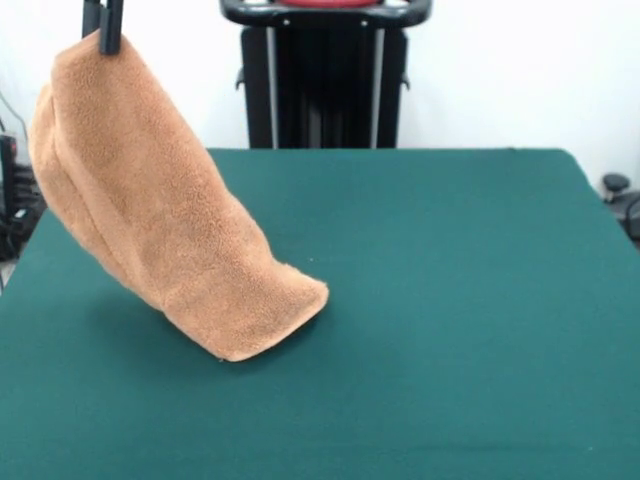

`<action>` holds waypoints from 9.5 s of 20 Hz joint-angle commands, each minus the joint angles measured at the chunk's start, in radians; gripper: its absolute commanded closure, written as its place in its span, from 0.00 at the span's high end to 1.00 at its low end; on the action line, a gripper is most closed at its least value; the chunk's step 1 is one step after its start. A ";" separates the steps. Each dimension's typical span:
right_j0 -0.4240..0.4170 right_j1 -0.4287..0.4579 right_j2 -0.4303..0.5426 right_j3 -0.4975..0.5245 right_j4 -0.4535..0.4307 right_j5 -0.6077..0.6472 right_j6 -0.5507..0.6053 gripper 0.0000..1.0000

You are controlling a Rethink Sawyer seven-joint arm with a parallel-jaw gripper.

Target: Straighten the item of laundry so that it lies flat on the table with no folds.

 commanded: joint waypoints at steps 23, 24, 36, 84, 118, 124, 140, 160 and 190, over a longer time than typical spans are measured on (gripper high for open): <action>0.114 -0.234 0.125 0.149 0.124 0.317 -0.273 0.00; 0.123 -0.229 0.119 0.156 0.106 0.311 -0.262 0.00; 0.144 -0.160 0.075 0.343 -0.005 0.067 -0.179 0.00; 0.115 -0.458 0.072 0.615 0.242 0.223 -0.355 0.00; 0.225 -0.285 0.023 0.545 0.128 0.289 -0.153 0.00; 0.247 -0.298 0.038 0.482 0.150 0.423 -0.167 0.00; 0.304 -0.078 0.049 0.297 0.086 0.518 -0.087 0.00; 0.407 -0.072 0.037 0.178 0.120 0.779 -0.049 0.00; 0.528 0.251 0.066 -0.338 0.101 1.257 -0.043 0.00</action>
